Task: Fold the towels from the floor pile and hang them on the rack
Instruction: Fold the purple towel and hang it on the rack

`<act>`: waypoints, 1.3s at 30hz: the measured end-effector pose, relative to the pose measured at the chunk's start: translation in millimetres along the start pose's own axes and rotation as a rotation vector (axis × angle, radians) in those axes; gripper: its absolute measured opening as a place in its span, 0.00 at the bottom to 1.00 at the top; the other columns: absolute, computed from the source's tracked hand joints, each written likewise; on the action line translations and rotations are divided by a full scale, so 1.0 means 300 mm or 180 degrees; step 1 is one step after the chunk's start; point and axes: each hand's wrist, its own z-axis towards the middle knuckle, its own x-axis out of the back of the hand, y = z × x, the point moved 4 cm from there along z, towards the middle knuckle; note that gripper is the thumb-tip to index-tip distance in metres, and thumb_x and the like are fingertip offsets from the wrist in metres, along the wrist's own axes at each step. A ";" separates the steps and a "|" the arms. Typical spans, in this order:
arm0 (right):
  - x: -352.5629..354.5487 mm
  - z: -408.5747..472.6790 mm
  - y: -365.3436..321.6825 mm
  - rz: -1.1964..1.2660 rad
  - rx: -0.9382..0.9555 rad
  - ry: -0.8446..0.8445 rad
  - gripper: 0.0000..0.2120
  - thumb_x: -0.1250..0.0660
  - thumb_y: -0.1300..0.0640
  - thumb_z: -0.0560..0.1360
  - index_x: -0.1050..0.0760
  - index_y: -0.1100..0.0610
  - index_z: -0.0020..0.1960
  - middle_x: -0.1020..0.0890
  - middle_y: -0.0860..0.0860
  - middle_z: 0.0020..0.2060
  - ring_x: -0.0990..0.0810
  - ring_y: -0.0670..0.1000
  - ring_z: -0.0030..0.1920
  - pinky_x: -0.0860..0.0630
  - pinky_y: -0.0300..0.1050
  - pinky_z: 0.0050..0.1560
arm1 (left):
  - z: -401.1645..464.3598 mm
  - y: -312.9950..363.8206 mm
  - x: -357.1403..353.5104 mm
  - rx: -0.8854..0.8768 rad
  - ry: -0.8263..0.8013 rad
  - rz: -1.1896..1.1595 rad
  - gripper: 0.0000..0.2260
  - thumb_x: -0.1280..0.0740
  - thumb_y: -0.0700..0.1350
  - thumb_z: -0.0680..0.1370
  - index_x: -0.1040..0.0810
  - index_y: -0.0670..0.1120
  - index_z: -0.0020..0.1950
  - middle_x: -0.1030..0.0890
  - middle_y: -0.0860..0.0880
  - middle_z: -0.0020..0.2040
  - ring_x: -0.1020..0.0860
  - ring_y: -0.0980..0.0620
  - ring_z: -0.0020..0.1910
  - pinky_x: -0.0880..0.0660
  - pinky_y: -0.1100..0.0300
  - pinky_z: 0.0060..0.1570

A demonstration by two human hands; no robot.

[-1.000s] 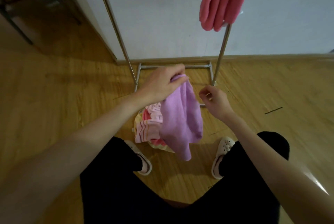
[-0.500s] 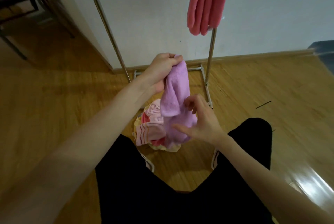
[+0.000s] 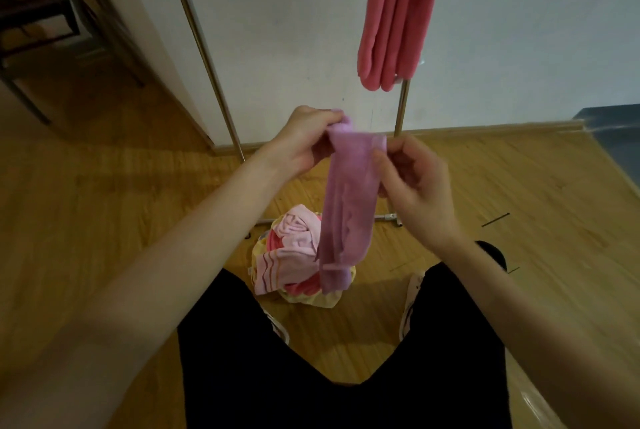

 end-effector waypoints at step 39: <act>0.034 0.218 0.008 0.1856 -0.0659 0.0703 0.03 0.33 0.67 0.75 0.26 0.62 0.46 0.16 0.57 0.33 0.16 0.52 0.36 0.20 0.43 0.43 | -0.178 -0.085 0.060 -0.1618 -0.0164 0.1473 0.07 0.38 0.43 0.81 0.24 0.46 0.43 0.26 0.53 0.36 0.28 0.59 0.36 0.31 0.65 0.39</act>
